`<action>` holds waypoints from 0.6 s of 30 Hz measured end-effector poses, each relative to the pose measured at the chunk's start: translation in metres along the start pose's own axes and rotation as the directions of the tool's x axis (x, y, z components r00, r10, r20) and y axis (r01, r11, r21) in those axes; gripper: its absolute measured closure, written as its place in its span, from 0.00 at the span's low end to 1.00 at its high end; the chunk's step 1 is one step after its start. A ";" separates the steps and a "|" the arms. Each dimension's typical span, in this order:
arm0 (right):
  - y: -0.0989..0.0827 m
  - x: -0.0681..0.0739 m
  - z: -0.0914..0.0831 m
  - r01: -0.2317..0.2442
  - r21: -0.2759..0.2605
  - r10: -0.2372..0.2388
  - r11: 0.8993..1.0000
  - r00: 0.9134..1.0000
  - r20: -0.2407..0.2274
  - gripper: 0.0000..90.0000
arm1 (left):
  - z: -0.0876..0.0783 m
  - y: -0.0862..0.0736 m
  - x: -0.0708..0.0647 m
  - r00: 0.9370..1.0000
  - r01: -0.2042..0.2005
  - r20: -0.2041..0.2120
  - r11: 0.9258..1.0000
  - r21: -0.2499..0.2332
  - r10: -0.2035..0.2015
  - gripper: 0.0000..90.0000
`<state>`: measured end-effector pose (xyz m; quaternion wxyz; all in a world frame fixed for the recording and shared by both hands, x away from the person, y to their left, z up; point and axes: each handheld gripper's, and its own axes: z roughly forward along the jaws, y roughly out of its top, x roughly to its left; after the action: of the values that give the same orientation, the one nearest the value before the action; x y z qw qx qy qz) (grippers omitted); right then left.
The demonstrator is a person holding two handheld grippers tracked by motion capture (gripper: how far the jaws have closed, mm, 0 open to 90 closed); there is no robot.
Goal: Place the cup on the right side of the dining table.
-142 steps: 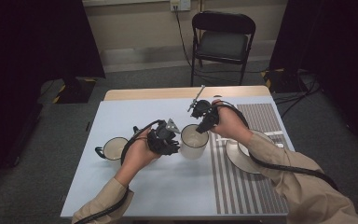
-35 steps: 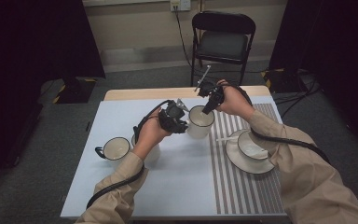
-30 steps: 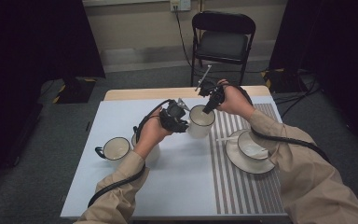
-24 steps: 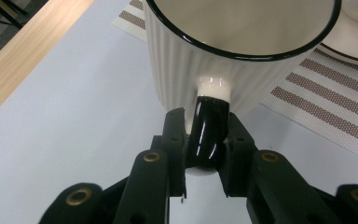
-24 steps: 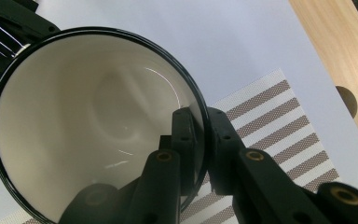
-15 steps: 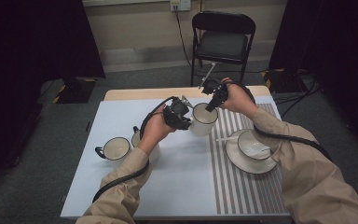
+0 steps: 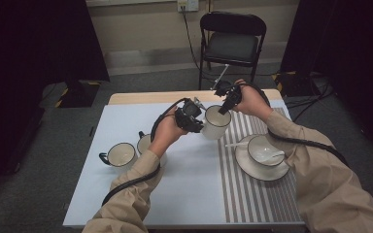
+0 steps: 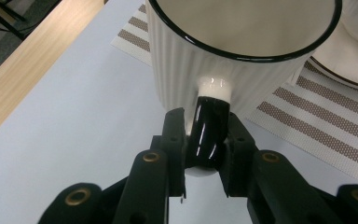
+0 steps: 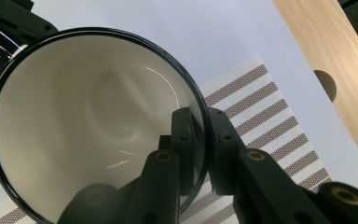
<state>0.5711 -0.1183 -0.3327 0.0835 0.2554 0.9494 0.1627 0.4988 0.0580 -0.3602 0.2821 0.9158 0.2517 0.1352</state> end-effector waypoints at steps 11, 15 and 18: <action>-0.003 -0.007 0.004 -0.011 0.011 0.011 1.000 1.000 0.002 0.92 | 0.009 0.004 0.002 1.000 0.002 0.015 1.000 0.005 -0.002 0.83; -0.005 -0.008 0.005 -0.013 0.012 0.013 1.000 1.000 0.003 0.92 | 0.011 0.005 0.002 1.000 0.004 0.016 1.000 0.002 -0.004 0.83; -0.008 -0.010 0.004 -0.019 0.014 0.019 1.000 1.000 0.008 0.92 | 0.014 0.007 0.001 1.000 0.006 0.019 1.000 0.000 -0.006 0.82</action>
<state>0.5772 -0.1291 -0.3389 0.0838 0.2657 0.9477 0.1557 0.5079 0.0468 -0.3670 0.2850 0.9162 0.2520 0.1258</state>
